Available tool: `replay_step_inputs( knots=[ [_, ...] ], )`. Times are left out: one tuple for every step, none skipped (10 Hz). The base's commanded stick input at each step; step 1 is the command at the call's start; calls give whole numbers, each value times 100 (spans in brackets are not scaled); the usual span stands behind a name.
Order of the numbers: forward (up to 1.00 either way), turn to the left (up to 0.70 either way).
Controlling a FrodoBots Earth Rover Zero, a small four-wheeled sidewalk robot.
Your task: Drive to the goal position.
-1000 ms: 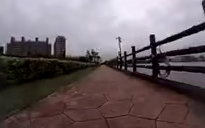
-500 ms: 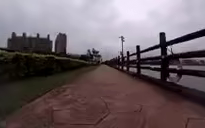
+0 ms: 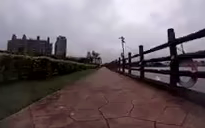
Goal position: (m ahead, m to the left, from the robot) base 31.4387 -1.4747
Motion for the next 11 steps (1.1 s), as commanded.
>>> replay_step_inputs(
  knots=[
    [100,0],
    [100,0],
    [100,0],
    [100,0],
    [100,0],
    [100,0],
    [100,0],
    [100,0],
    [100,0],
    [100,0],
    [100,0]
  ],
)
